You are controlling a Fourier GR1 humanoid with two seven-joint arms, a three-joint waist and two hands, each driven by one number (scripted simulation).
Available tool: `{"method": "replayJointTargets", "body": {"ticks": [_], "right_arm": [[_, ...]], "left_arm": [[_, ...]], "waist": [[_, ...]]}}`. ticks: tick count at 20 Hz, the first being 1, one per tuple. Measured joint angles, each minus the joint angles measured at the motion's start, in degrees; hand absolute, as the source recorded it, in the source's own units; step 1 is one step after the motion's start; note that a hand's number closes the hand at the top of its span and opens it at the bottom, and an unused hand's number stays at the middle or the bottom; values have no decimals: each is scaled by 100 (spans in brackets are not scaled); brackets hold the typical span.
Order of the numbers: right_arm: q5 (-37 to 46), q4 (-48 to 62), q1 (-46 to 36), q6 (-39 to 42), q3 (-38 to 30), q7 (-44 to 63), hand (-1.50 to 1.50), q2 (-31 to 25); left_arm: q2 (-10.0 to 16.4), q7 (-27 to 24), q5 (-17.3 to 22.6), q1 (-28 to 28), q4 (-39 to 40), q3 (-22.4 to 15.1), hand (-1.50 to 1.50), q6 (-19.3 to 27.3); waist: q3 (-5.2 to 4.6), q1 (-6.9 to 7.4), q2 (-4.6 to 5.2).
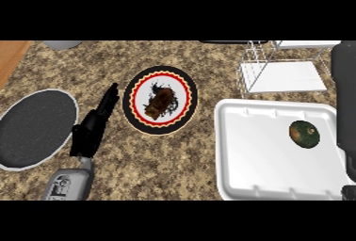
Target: Pick the cupcake from the tray and place it in the tiered shelf
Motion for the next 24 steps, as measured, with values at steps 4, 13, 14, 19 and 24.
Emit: {"method": "replayJointTargets", "body": {"ticks": [4,13,14,19,24], "right_arm": [[-488,525,-53,-567,-315,-568,150,48],[-987,1997,-401,-1126,-702,-1477,150,-396],[-785,2097,-375,-1161,-673,-1289,-150,-490],[-298,2384,-161,-1526,-668,-763,-150,-650],[-477,2275,-117,-1552,-761,-564,-150,-705]], "left_arm": [[-8,61,-1,17,-61,17,0,29],[-29,-104,-14,113,10,-6,0,10],[-33,-99,-20,135,-9,-15,0,15],[14,-53,17,21,32,73,0,5],[2,-1,23,15,-25,69,0,3]], "waist": [[-2,9,-1],[-8,13,4],[-9,3,-1],[-7,-28,-10],[-4,-43,-20]]}}
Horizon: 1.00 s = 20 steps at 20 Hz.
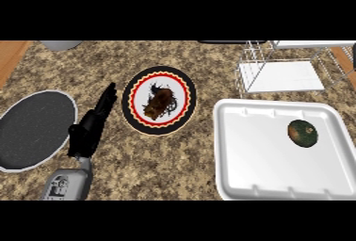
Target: Pick the cupcake from the tray and place it in the tiered shelf
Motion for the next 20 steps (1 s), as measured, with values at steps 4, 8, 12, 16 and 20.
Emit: {"method": "replayJointTargets", "body": {"ticks": [4,8,12,16,20], "right_arm": [[-505,-159,-30,123,-179,-184,-150,-56],[-881,-448,-22,360,-203,-138,-150,-34],[-1299,-710,4,631,-262,-159,-150,-94],[-1649,-1016,-124,667,-482,-11,-150,-239],[-2004,-1339,-280,509,-879,220,-150,-428]], "left_arm": [[-20,54,-27,16,-32,-26,0,19],[37,24,7,22,-19,20,0,-39],[32,28,-4,2,5,42,0,-10],[15,-91,13,62,83,47,0,-26],[34,30,-7,63,-8,42,0,-15]], "waist": [[1,-4,-2],[0,-15,-9],[1,-19,-9],[0,-29,-12],[0,-42,-23]]}}
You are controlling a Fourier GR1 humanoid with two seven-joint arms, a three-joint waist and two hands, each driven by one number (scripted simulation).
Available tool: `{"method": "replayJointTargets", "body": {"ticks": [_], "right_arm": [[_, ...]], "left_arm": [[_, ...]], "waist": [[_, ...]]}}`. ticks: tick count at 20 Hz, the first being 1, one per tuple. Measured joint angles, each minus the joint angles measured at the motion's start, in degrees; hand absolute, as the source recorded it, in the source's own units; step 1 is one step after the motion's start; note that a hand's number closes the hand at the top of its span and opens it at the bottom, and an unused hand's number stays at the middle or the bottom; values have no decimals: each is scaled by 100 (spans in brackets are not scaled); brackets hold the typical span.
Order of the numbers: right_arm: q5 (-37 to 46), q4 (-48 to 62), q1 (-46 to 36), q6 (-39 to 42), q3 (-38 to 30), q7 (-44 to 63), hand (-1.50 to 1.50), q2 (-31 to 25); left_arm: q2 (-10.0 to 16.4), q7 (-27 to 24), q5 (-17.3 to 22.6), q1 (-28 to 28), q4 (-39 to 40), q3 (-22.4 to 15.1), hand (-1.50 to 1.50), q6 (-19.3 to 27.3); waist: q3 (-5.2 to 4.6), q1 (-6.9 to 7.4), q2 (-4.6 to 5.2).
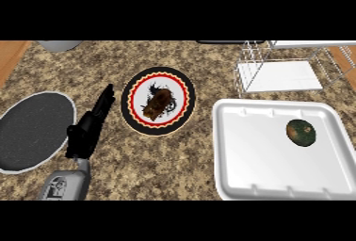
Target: Pick the cupcake from the tray and place it in the tiered shelf
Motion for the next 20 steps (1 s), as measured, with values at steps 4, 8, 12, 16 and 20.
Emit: {"method": "replayJointTargets", "body": {"ticks": [4,8,12,16,20], "right_arm": [[-136,-260,64,42,-312,502,-150,-401],[-470,-512,460,664,-742,1069,-150,-981],[-905,-876,1093,1525,-1179,1565,-150,-1519],[-1449,-1162,1979,2337,-1850,1486,-150,-1980],[-2089,-1283,2771,3222,-2641,1347,-150,-2369]], "left_arm": [[-23,-2,-15,-36,25,-3,0,27],[7,-10,-3,-8,37,61,0,52],[35,7,7,21,8,84,0,41],[41,-7,31,100,-70,90,0,28],[-2,-35,5,116,-55,84,0,89]], "waist": [[-2,-26,-2],[-2,-110,-22],[1,-167,-33],[4,-186,-31],[5,-198,-28]]}}
